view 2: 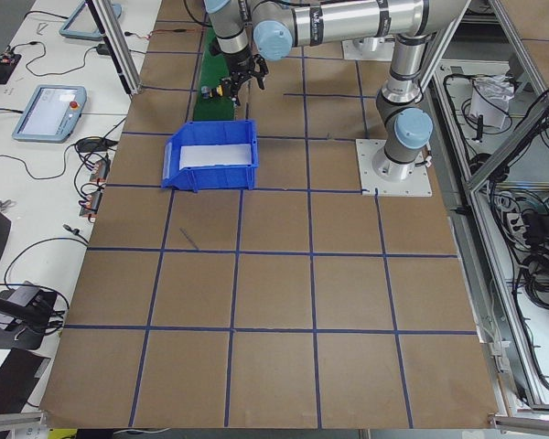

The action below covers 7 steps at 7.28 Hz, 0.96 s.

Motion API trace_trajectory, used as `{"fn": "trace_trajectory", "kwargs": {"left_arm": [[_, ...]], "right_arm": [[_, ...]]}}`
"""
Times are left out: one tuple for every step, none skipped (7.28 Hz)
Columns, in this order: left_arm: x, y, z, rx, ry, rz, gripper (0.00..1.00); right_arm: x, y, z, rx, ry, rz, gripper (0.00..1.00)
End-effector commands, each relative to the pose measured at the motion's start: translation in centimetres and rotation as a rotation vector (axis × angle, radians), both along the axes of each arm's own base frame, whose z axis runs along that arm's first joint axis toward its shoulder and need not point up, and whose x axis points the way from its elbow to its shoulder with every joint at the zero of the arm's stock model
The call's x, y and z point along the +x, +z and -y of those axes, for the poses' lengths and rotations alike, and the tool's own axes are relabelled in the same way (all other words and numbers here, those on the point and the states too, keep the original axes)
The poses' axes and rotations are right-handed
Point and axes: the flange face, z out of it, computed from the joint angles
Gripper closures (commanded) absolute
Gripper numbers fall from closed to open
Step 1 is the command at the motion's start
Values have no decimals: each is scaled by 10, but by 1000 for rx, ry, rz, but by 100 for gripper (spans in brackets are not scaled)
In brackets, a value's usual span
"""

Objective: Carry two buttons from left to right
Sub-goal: 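Lower the red button into the far blue bin while left gripper withdraws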

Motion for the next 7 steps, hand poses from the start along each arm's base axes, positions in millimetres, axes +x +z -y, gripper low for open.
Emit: {"fn": "trace_trajectory", "kwargs": {"left_arm": [[-4, 1, -13, -10, 12, 8, 0], [-3, 0, -10, -26, 88, 22, 0], [-9, -4, -5, -40, 279, 18, 0], [-17, 5, -3, -62, 551, -7, 0], [-18, 12, -6, -69, 710, 18, 0], [-18, 15, -8, -68, 845, 43, 0], [-20, 12, -7, -53, 995, 65, 0]], "right_arm": [[1, -21, 6, 3, 4, 5, 92], [0, -27, 8, -3, 6, 11, 92], [0, -30, 9, -4, 6, 17, 92], [0, -33, 9, -4, 6, 17, 92], [0, -36, 10, -1, 6, 19, 92], [-1, -39, 10, -2, 8, 18, 91], [-1, -41, 10, 0, 8, 20, 90]]}}
